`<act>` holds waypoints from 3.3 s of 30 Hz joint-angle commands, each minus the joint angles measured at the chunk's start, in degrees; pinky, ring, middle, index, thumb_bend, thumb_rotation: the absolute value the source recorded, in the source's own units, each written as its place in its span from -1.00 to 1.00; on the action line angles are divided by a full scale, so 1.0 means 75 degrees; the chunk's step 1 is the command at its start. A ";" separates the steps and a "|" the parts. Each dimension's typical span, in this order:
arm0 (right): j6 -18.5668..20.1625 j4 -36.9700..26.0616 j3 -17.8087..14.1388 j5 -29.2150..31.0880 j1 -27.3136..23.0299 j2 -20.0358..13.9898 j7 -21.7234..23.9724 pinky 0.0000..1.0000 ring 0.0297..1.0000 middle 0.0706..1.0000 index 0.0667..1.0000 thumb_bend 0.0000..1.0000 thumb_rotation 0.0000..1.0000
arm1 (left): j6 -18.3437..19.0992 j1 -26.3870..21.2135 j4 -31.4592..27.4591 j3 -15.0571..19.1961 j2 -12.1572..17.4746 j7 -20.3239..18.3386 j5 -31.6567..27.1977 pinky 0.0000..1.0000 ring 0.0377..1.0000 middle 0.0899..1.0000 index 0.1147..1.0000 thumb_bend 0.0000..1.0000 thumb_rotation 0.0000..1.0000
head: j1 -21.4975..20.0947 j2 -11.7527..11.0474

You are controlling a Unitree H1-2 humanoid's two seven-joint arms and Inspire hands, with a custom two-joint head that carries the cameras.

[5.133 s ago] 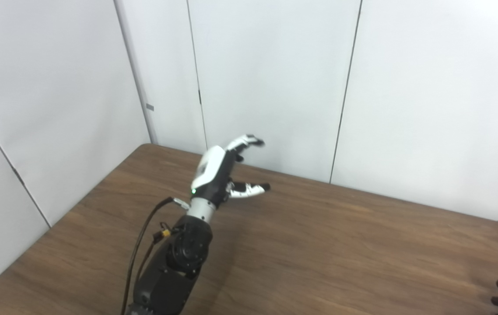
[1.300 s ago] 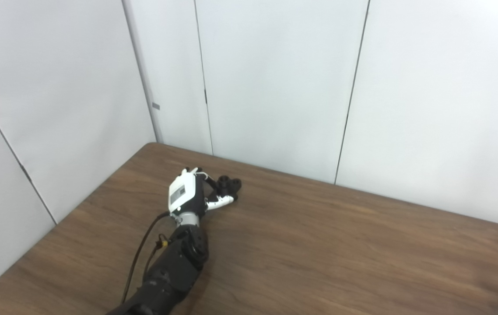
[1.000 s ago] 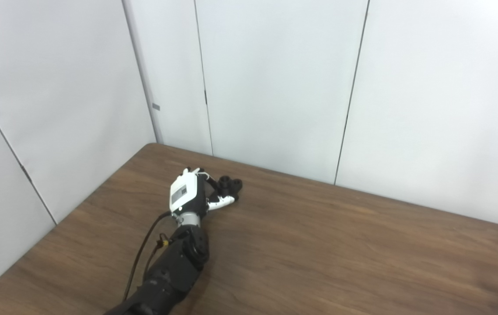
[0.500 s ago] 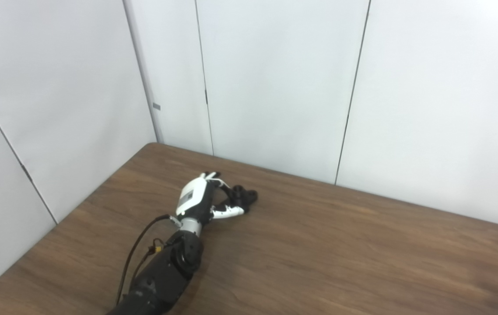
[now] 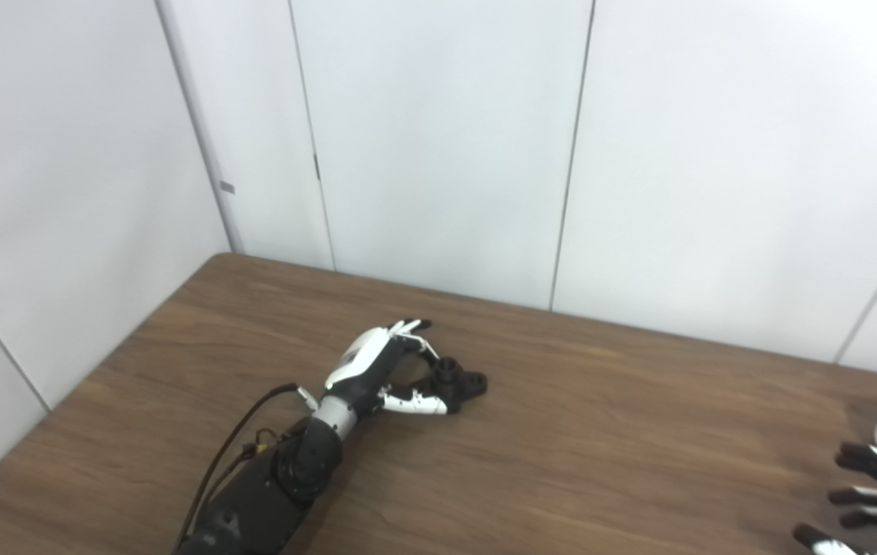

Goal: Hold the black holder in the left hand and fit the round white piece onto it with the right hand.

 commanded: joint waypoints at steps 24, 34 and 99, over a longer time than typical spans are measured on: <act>0.0196 -0.0771 0.0340 -0.0292 -0.0242 0.0369 -0.0125 -0.02 0.16 0.42 0.44 0.26 -0.78 | -0.0715 0.0148 -0.0416 -0.1336 -0.1024 -0.1473 0.0712 1.00 1.00 0.90 -0.17 0.05 -0.88 | -0.1945 0.0493; 0.0262 -0.0780 0.0466 -0.0481 -0.0416 0.0449 -0.0122 -0.05 0.17 0.42 0.45 0.24 -0.72 | -0.0816 -0.0001 0.0091 -0.1406 -0.1189 -0.1488 0.0863 1.00 1.00 0.89 -0.17 0.05 -0.88 | -0.2582 0.0584; 0.3804 0.1097 0.2012 -0.7175 -0.5256 -0.3665 0.7151 0.76 1.00 1.00 0.84 1.00 -0.18 | -0.2002 -0.0109 0.1445 -0.2002 -0.0134 -0.1076 -0.0324 0.97 1.00 0.85 -0.17 0.04 -0.90 | -0.7572 -0.1271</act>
